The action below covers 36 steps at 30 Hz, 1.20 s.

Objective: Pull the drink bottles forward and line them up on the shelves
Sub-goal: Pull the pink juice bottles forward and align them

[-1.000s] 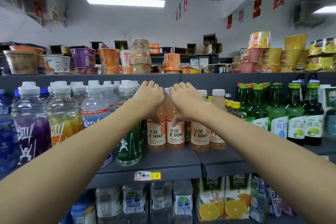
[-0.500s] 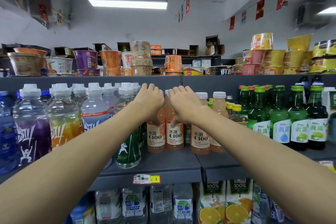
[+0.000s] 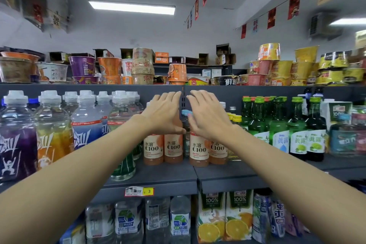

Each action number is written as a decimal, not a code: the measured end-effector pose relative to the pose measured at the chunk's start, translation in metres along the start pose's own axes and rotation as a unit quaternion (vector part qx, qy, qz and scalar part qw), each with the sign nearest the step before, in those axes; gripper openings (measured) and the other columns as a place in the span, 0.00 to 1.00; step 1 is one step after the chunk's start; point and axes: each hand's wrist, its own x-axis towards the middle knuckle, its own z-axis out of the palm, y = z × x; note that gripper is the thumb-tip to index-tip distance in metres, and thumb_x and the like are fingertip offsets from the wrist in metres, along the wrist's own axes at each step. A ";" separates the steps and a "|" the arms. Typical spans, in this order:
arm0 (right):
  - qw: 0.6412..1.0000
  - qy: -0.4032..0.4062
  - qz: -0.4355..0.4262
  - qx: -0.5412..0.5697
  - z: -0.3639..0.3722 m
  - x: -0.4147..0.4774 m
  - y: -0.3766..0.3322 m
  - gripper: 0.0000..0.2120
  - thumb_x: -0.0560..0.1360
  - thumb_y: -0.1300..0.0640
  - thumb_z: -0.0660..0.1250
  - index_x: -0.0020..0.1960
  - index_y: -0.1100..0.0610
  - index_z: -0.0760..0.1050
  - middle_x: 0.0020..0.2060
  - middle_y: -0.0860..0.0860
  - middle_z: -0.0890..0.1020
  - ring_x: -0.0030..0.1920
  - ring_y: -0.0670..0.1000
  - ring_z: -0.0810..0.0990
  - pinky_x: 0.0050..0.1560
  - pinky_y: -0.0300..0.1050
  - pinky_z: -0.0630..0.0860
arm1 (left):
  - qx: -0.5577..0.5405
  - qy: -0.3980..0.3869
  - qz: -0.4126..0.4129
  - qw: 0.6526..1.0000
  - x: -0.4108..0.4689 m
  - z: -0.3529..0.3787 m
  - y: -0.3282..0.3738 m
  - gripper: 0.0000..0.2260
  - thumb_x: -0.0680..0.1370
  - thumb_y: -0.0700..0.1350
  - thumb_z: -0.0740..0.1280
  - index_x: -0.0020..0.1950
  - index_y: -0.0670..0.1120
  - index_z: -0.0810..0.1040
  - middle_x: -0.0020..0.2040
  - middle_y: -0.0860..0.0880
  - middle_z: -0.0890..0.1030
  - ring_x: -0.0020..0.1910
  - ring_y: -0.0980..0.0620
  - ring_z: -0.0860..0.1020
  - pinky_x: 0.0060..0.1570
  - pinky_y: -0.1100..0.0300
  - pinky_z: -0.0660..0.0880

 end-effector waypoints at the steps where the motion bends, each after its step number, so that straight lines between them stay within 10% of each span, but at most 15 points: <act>1: 1.000 0.007 0.015 0.014 0.001 -0.005 0.008 0.26 0.77 0.51 0.64 0.71 0.64 0.70 0.70 0.61 0.73 0.70 0.61 0.70 0.71 0.55 0.65 | -0.015 0.003 0.000 1.000 0.002 0.002 0.007 0.56 0.67 0.72 0.70 0.80 0.40 0.49 0.77 0.42 0.61 0.75 0.43 0.62 0.73 0.47 0.60; 12: 0.952 -0.107 0.160 0.238 0.024 -0.025 0.069 0.21 0.82 0.53 0.60 0.74 0.53 0.66 0.66 0.58 0.72 0.62 0.61 0.76 0.59 0.55 0.74 | -0.118 -0.005 0.003 0.993 0.030 0.014 0.055 0.45 0.68 0.65 0.74 0.78 0.50 0.58 0.72 0.46 0.67 0.71 0.44 0.66 0.67 0.47 0.69; 22: 0.928 -0.108 0.217 0.283 0.028 -0.014 0.068 0.16 0.81 0.50 0.66 0.65 0.50 0.67 0.48 0.57 0.78 0.47 0.60 0.75 0.44 0.49 0.69 | -0.288 0.028 -0.088 0.953 0.038 0.024 0.073 0.26 0.75 0.49 0.74 0.66 0.49 0.63 0.45 0.46 0.78 0.45 0.46 0.77 0.42 0.56 0.70; 36: 0.909 -0.085 0.138 0.384 -0.017 -0.002 0.023 0.11 0.77 0.48 0.71 0.56 0.48 0.72 0.47 0.48 0.78 0.45 0.50 0.77 0.36 0.42 0.68 | -0.260 -0.034 -0.066 0.963 -0.008 -0.033 0.000 0.23 0.68 0.55 0.79 0.53 0.57 0.69 0.42 0.57 0.74 0.41 0.59 0.75 0.33 0.63 0.67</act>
